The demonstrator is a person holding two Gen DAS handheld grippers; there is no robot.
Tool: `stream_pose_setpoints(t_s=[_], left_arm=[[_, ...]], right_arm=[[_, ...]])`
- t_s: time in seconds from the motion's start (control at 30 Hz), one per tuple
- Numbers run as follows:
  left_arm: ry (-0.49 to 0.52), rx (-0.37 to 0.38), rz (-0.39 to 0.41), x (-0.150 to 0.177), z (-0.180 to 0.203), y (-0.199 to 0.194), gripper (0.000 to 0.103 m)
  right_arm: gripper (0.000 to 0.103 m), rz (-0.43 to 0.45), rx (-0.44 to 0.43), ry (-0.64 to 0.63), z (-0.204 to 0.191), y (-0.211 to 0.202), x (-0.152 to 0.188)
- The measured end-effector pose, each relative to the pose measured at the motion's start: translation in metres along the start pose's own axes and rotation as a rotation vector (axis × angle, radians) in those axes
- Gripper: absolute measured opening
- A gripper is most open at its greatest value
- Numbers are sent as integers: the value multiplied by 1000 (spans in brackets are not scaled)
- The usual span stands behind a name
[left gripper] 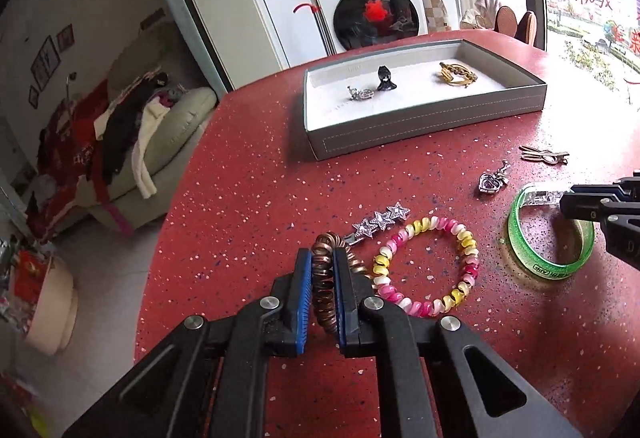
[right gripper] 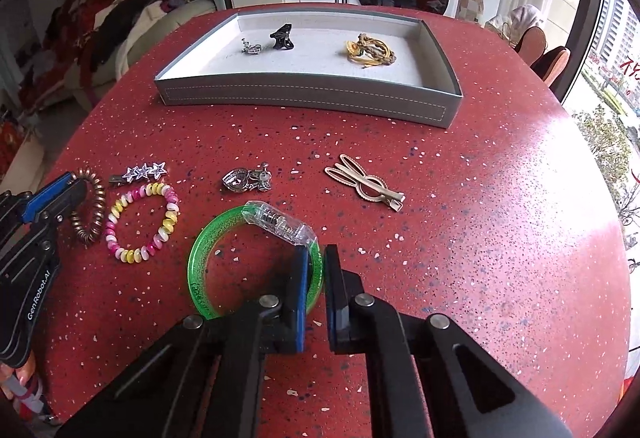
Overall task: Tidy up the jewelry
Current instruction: 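Carry the coil hair tie over the tray with left tool while right carries the bangle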
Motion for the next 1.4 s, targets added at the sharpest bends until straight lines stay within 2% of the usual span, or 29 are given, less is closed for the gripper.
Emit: stream_pose_setpoints(t_s=[0.07, 0.17, 0.33, 0.6, 1.07, 1.4], left_arm=[[-2, -5, 29, 0, -5, -5, 29], [-55, 44, 41, -1, -18, -10, 29], [-162, 146, 13, -6, -42, -10, 29], [-265, 220, -15, -20, -61, -10, 29], [-288, 325, 14, -74, -57, -3, 29], [-262, 386, 5, -127, -46, 22, 29]], right_arm=[[9, 11, -5, 8, 2, -4, 0], [9, 28, -18, 26, 7, -9, -2], [9, 59, -54, 51, 12, -19, -6], [9, 102, -103, 87, 19, -33, -20], [9, 132, -124, 104, 39, -37, -62], [9, 127, -131, 108, 56, -21, -112]])
Point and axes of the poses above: each gripper's, at about its wrist camera, not at the fingertips, and y roughly the way its jaws point, z to its right, x to its underside, the point moved 1 cm from there along y, roughly the way its jaws point, and after that the axes turned 7 degrees about -x, right-handed, at the moved point
